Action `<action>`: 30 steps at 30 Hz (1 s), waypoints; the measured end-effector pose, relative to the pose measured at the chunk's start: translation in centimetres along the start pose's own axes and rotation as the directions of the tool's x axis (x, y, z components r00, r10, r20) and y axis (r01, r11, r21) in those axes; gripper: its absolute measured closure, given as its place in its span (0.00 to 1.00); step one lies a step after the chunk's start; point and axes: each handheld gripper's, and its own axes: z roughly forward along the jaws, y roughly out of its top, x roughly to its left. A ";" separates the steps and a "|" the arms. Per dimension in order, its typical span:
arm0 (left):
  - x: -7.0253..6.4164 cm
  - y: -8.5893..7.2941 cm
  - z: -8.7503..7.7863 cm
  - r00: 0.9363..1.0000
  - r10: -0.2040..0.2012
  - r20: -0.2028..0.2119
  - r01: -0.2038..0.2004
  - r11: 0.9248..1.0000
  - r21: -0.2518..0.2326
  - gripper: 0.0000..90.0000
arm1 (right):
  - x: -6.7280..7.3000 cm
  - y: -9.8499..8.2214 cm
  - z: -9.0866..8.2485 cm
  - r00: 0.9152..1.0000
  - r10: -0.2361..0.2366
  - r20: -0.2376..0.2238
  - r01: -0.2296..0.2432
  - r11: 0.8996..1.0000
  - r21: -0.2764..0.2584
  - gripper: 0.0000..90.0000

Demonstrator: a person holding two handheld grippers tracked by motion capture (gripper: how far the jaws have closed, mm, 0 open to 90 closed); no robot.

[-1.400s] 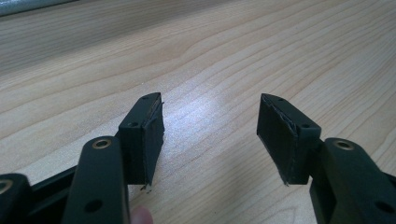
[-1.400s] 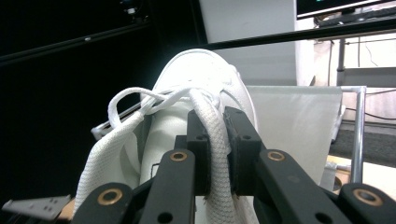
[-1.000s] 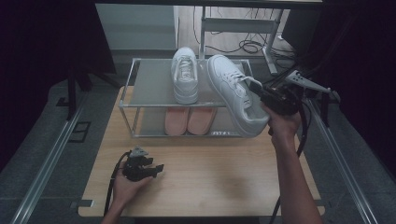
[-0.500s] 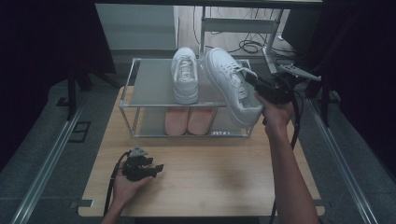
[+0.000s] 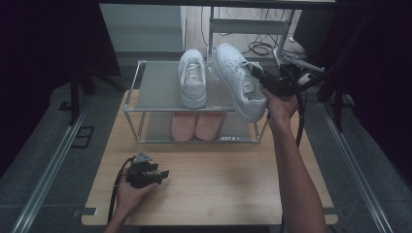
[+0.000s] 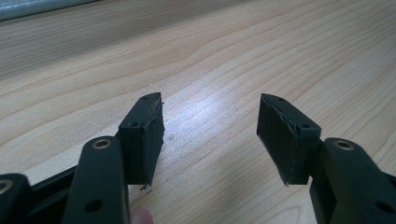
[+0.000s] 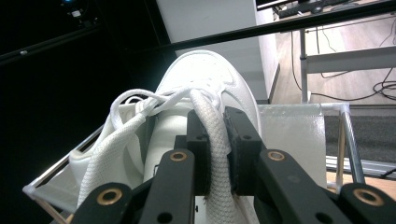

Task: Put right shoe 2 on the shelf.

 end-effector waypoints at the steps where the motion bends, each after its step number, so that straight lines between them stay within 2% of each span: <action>1: 0.0 0.0 0.0 1.000 -0.007 0.000 0.007 1.000 0.000 0.46 | 0.0 0.1 0.2 1.000 0.003 0.003 -0.003 1.000 0.002 0.90; 12: 0.2 0.0 -0.1 1.000 0.001 -0.003 -0.001 1.000 -0.004 0.46 | 0.4 1.1 3.3 0.999 0.025 0.048 -0.026 0.999 0.029 0.90; 30: 0.6 -0.1 -0.4 1.000 -0.006 -0.007 0.006 1.000 -0.012 0.46 | 0.0 1.8 9.7 0.990 0.046 0.133 -0.059 0.994 0.092 0.89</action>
